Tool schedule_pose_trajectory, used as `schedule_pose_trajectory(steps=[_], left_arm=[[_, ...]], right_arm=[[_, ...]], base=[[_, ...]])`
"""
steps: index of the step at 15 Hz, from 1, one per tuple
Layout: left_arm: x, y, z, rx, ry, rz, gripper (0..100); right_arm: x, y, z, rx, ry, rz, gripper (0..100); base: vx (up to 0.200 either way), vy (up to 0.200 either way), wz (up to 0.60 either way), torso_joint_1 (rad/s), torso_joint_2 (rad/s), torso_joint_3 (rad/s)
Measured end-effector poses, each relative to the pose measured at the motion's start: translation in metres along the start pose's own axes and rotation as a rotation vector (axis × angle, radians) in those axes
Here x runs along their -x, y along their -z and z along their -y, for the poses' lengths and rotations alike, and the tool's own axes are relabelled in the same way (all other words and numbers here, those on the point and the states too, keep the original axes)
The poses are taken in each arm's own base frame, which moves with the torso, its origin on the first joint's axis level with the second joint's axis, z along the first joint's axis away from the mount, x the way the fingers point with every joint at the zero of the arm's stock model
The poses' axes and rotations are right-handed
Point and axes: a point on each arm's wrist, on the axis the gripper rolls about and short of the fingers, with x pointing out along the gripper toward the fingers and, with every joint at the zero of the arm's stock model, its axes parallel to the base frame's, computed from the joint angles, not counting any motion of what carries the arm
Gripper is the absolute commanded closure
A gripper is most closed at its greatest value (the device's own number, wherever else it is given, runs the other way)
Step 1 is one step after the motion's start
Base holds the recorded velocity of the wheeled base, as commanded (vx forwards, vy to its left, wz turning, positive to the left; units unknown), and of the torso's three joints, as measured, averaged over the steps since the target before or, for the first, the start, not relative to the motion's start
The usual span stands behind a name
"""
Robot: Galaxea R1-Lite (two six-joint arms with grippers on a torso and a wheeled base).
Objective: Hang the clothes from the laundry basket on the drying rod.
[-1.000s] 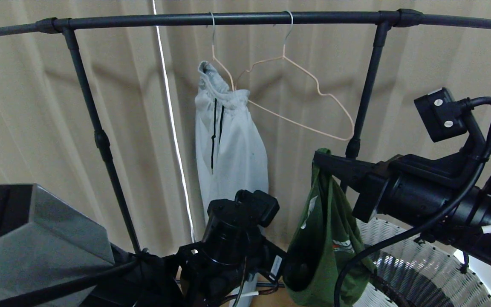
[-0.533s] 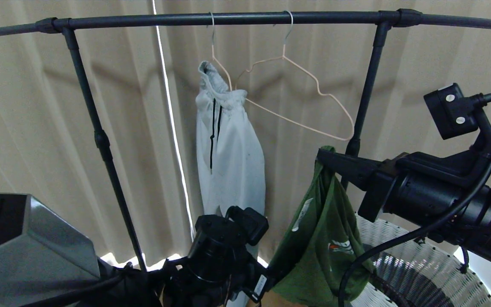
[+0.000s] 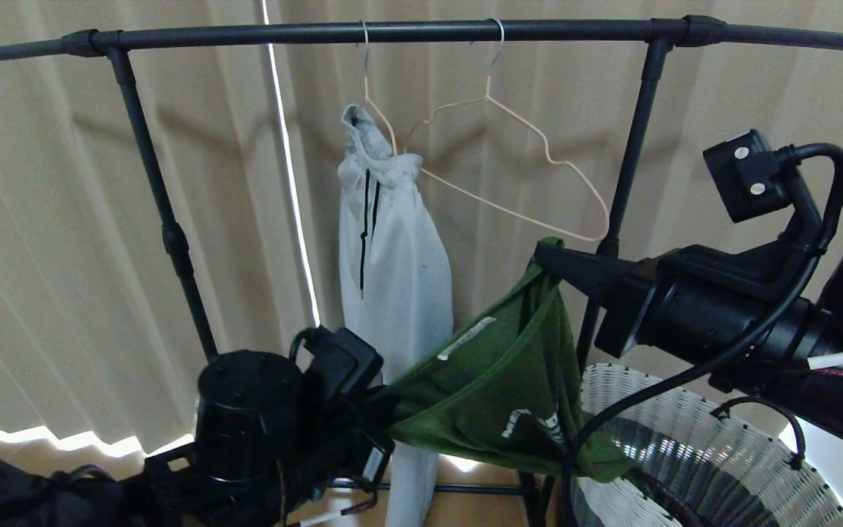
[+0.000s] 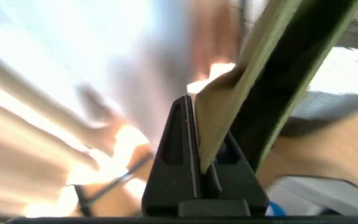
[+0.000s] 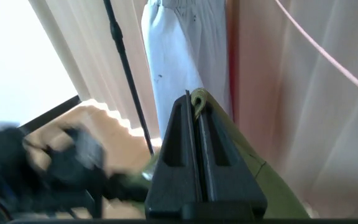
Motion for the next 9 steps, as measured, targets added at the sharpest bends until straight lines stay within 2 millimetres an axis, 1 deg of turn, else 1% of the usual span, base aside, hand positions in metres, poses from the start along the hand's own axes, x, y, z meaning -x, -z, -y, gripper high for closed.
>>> schedule_pose_trajectory(steps=[1,2,3,5,7,9], left_arm=[[0.009,-0.010,-0.013,0.009,-0.031,0.007,100],[0.017,-0.024,-0.026,0.022,-0.059,0.026,100],[0.024,-0.040,-0.038,0.036,-0.088,0.062,100],[0.040,-0.081,-0.066,0.064,-0.164,0.148,100],[0.060,-0.114,-0.084,0.075,-0.202,0.180,100],[0.082,-0.143,-0.093,0.073,-0.193,0.187,100]], right_arm=[[-0.001,-0.007,0.003,-0.002,0.013,0.024,100],[-0.001,-0.012,0.005,-0.002,0.023,0.044,100],[0.000,-0.017,0.007,-0.002,0.029,0.060,100],[0.005,-0.028,0.010,0.018,0.042,0.101,100],[0.010,-0.040,0.015,0.053,0.065,0.142,100],[0.013,-0.051,0.020,0.084,0.086,0.176,100]], base=[[0.000,0.000,0.00,0.000,0.00,0.000],[0.000,0.000,0.00,0.000,0.00,0.000],[0.000,0.000,0.00,0.000,0.00,0.000],[0.000,0.000,0.00,0.000,0.00,0.000],[0.000,0.000,0.00,0.000,0.00,0.000],[0.000,0.000,0.00,0.000,0.00,0.000]])
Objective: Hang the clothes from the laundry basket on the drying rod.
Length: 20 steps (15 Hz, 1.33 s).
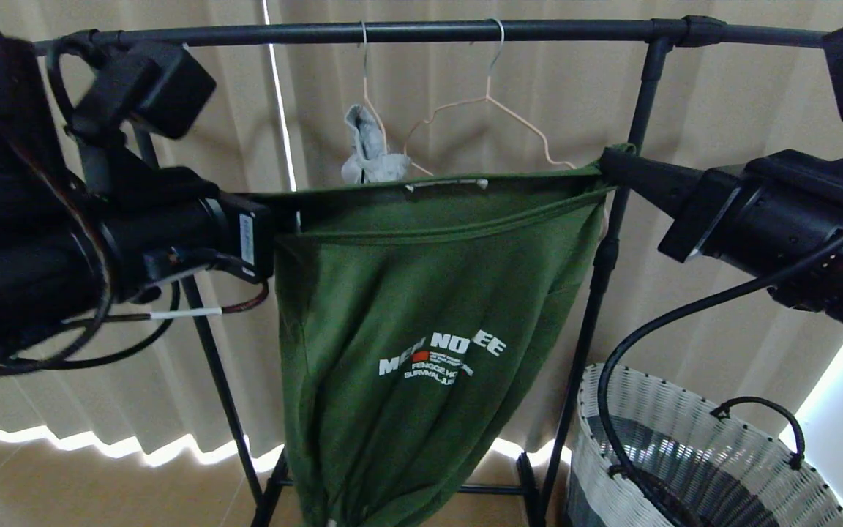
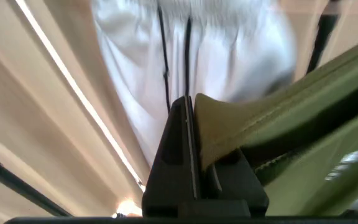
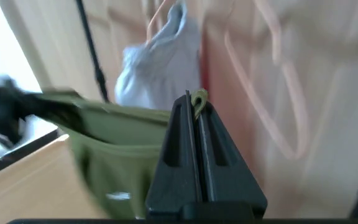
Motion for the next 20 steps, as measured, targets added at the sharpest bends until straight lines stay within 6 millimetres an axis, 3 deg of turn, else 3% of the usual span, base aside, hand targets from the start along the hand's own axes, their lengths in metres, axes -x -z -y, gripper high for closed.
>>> schedule_pose_trajectory(steps=[3,6,13,20], left_arm=[[0.025,-0.045,-0.011,-0.012,0.011,0.016,100],[0.040,-0.068,-0.015,-0.020,0.016,0.041,100],[0.044,-0.062,-0.011,-0.013,0.076,0.035,100],[0.026,-0.047,0.005,0.011,0.148,0.034,100]], right_arm=[[0.001,-0.007,0.012,0.029,0.029,0.022,100],[0.001,-0.012,0.020,0.036,0.044,0.035,100],[0.002,-0.016,0.040,0.058,0.090,0.028,100],[0.024,-0.012,0.046,0.083,0.131,-0.056,100]], base=[[0.000,0.000,0.00,0.000,0.00,0.000],[0.000,0.000,0.00,0.000,0.00,0.000],[0.000,0.000,0.00,0.000,0.00,0.000],[0.000,0.000,0.00,0.000,0.00,0.000]])
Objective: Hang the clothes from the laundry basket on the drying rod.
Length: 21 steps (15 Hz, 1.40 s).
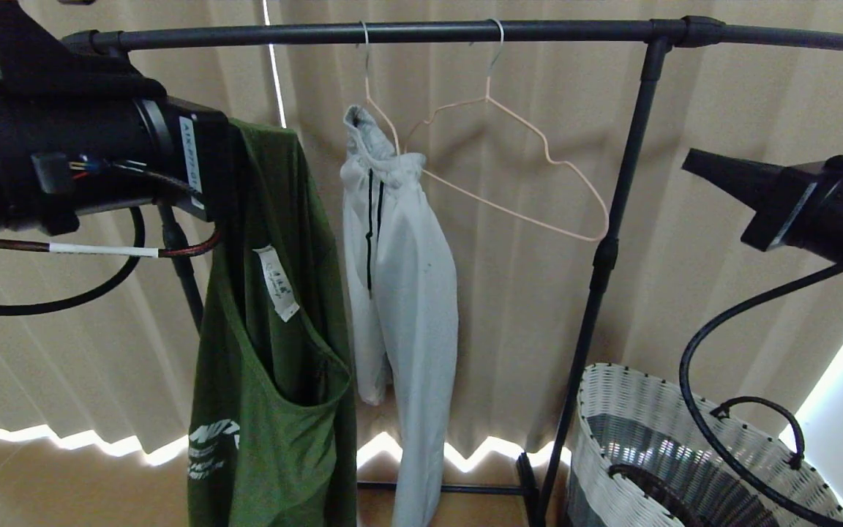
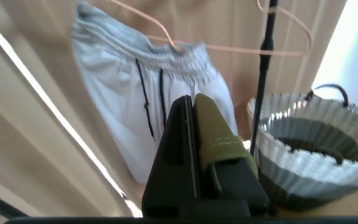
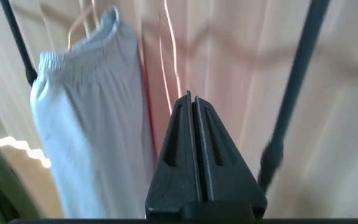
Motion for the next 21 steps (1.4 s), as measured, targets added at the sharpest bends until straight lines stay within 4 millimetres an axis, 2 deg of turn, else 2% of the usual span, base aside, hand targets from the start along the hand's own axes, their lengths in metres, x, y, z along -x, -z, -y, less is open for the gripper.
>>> schedule_pose_trajectory(steps=[3,4,8,11,15,18,21], left_arm=[[-0.005,0.002,0.001,0.001,-0.001,-0.013,100],[-0.005,0.003,0.001,0.002,-0.003,-0.017,100],[-0.008,0.005,0.004,0.005,-0.059,-0.040,100],[-0.021,0.009,0.015,0.062,-0.189,-0.079,100],[-0.037,0.010,0.027,0.078,-0.198,-0.101,100],[-0.040,0.014,0.031,0.075,-0.185,-0.126,100],[-0.040,0.015,0.038,0.103,-0.160,-0.125,100]], right_arm=[[0.010,0.025,-0.007,-0.004,-0.035,-0.088,100],[0.013,0.031,-0.011,-0.005,-0.055,-0.109,0],[0.022,0.051,-0.042,-0.007,-0.208,-0.176,0],[0.027,0.063,-0.062,-0.004,-0.310,-0.222,0],[0.017,0.075,-0.080,0.007,-0.373,-0.277,0],[0.009,0.083,-0.098,0.018,-0.430,-0.313,0],[0.000,0.091,-0.107,0.026,-0.448,-0.342,0]], base=[[0.000,0.000,0.00,0.000,0.00,0.000],[0.000,0.000,0.00,0.000,0.00,0.000],[0.000,0.000,0.00,0.000,0.00,0.000],[0.000,0.000,0.00,0.000,0.00,0.000],[0.000,0.000,0.00,0.000,0.00,0.000],[0.000,0.000,0.00,0.000,0.00,0.000],[0.000,0.000,0.00,0.000,0.00,0.000]])
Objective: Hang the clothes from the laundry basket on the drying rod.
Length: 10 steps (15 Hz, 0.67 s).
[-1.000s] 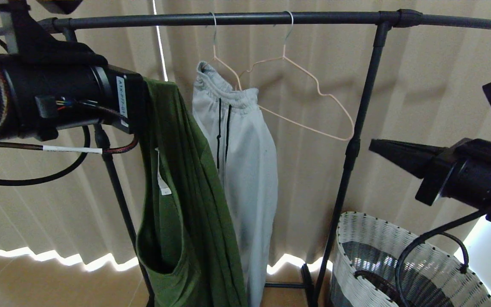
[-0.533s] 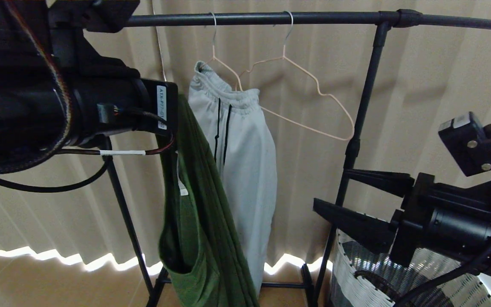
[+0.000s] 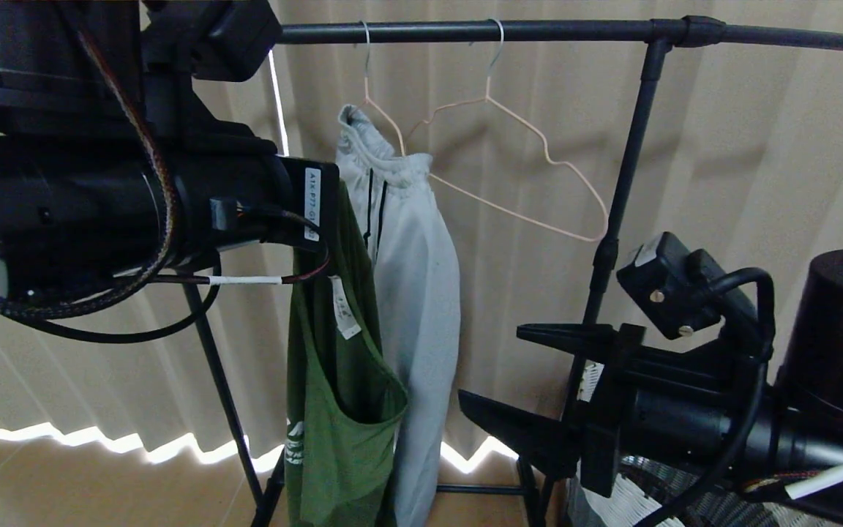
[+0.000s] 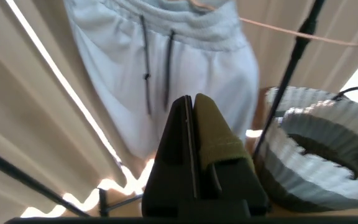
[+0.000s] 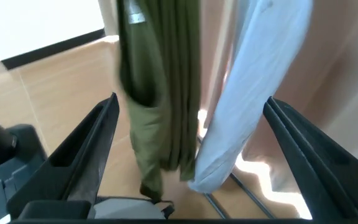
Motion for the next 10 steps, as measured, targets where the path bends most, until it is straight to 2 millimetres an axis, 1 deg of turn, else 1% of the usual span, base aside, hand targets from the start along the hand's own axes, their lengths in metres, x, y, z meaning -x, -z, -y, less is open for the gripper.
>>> schedule_pose_trajectory(steps=[4,10], left_arm=[[0.002,-0.003,0.004,0.006,0.015,0.014,100],[0.007,-0.004,0.015,0.038,0.058,0.020,100]], right_arm=[[-0.025,0.001,0.000,0.000,-0.001,-0.028,0],[-0.071,0.008,0.008,-0.005,0.030,-0.082,0]], base=[[0.000,0.000,0.00,0.000,0.00,0.000],[0.000,0.000,0.00,0.000,0.00,0.000]])
